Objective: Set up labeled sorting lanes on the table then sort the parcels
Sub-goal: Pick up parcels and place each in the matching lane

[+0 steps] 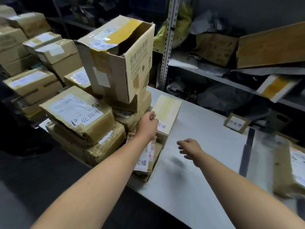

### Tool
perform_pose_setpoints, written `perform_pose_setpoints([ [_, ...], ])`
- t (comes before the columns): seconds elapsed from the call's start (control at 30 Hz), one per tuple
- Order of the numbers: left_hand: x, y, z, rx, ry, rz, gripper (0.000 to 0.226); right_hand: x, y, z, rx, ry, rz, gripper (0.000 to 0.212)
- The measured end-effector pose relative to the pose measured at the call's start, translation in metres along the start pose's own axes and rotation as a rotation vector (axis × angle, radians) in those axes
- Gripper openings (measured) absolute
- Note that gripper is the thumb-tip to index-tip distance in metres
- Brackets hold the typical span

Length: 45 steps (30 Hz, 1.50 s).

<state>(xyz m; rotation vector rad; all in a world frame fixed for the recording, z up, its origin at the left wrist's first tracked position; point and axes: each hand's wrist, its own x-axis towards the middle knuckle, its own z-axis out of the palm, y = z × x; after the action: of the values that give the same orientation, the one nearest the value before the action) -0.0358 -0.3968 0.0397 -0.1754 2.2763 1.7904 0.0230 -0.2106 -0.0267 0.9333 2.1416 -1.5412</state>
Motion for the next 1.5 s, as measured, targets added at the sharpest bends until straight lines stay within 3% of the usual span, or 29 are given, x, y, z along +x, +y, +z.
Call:
perform_pose_setpoints([
  [0.13,0.019,0.002,-0.001,0.073,0.010,-0.025,0.051,0.022,-0.003,-0.010,0.011,0.005,0.035,0.012],
  [0.23,0.034,0.009,0.000,0.258,0.020,0.006,0.045,0.042,-0.010,-0.019,0.037,0.035,0.041,0.025],
  [0.37,0.062,0.006,0.010,0.464,-0.015,-0.154,0.056,0.062,-0.017,-0.019,0.059,-0.029,0.073,0.022],
  [0.47,0.078,0.004,0.019,0.582,-0.026,-0.236,0.060,0.074,-0.016,-0.013,0.078,-0.079,0.098,0.034],
  [0.63,0.092,0.002,0.037,0.699,-0.049,-0.113,0.045,0.088,-0.012,-0.008,0.196,-0.127,0.090,0.050],
  [0.73,0.085,0.000,0.056,0.588,-0.127,-0.081,0.029,0.100,0.000,-0.011,0.370,-0.196,0.103,0.065],
  [0.83,0.080,-0.010,0.073,0.365,-0.210,-0.336,0.057,0.097,0.000,-0.019,0.490,-0.277,0.145,0.081],
  [0.9,0.081,-0.010,0.082,0.322,-0.260,-0.414,0.059,0.087,-0.005,-0.027,0.558,-0.345,0.142,0.085],
  [1.13,0.070,0.046,0.107,0.249,-0.373,-0.282,0.046,0.063,-0.019,-0.082,0.575,-0.249,0.004,0.055],
  [1.27,0.036,0.080,0.121,0.214,-0.345,-0.096,0.043,0.030,-0.029,-0.122,0.610,-0.201,-0.092,0.067],
  [1.37,0.010,0.108,0.140,0.150,-0.410,0.003,0.042,-0.015,-0.033,-0.160,0.642,-0.101,-0.194,0.053],
  [1.5,-0.045,0.134,0.178,0.041,-0.633,0.034,0.073,-0.083,-0.011,-0.218,0.719,0.027,-0.363,0.062],
])
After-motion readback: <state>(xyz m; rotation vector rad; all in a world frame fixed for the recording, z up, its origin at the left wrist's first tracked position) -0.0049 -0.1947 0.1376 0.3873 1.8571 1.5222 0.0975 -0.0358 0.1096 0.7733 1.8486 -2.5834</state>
